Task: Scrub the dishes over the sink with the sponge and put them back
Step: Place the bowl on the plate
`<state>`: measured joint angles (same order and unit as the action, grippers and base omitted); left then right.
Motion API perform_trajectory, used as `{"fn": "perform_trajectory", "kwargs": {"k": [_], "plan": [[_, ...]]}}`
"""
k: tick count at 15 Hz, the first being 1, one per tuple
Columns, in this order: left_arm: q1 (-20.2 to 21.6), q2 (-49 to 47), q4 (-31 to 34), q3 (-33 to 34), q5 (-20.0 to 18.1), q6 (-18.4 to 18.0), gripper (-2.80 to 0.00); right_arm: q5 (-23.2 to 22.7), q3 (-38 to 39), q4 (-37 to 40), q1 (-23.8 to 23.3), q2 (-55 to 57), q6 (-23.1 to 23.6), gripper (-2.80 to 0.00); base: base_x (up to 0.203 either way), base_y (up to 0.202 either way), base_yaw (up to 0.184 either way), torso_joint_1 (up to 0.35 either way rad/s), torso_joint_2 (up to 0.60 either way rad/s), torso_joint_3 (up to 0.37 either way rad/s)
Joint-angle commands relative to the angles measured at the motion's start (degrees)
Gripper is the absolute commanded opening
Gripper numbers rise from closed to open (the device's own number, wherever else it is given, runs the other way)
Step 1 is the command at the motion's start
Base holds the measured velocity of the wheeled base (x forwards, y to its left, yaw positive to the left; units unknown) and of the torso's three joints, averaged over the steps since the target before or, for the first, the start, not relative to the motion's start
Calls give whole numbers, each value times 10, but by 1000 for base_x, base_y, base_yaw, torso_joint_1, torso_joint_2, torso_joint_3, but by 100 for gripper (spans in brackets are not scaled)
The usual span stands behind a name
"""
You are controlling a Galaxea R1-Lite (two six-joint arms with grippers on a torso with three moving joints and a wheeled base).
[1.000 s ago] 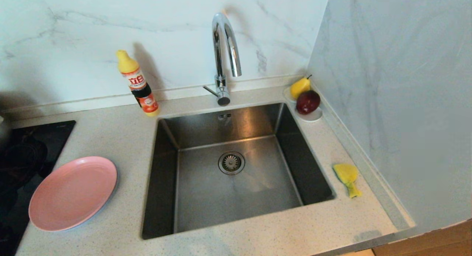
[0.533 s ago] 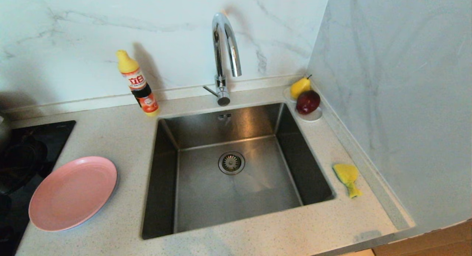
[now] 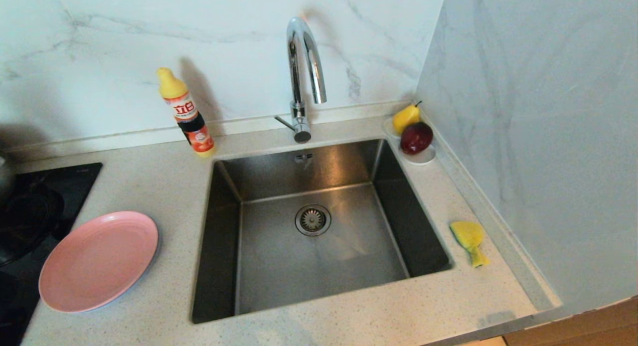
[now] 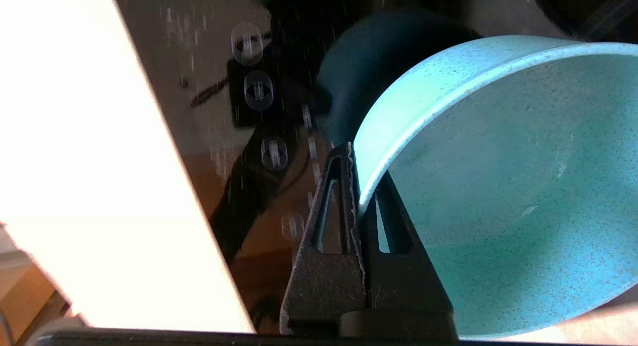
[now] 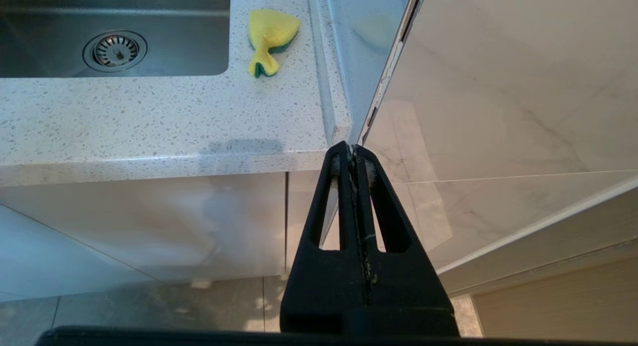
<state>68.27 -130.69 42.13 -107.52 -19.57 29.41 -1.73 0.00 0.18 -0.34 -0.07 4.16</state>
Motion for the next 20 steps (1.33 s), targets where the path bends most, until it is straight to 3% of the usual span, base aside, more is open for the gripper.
{"fn": "perform_trajectory", "kwargs": {"k": [1, 4, 8, 15, 20], "plan": [[0, 41, 23, 0, -9, -5, -280, 0, 0, 0, 0, 1, 1, -280, 0, 0, 0, 0, 0, 0], [-3, 77, 79, 10, -28, -87, -280, 0, 0, 0, 0, 1, 1, -280, 0, 0, 0, 0, 0, 0], [-48, 110, 107, 25, -27, -144, -280, 0, 0, 0, 0, 1, 1, -280, 0, 0, 0, 0, 0, 0], [-182, 181, 113, 63, -19, -150, -280, -1, 0, 0, 0, 1, 1, -280, 0, 0, 0, 0, 0, 0], [-298, 222, 97, 134, 28, -136, -280, -1, 0, 0, 0, 1, 1, -280, 0, 0, 0, 0, 0, 0]]}}
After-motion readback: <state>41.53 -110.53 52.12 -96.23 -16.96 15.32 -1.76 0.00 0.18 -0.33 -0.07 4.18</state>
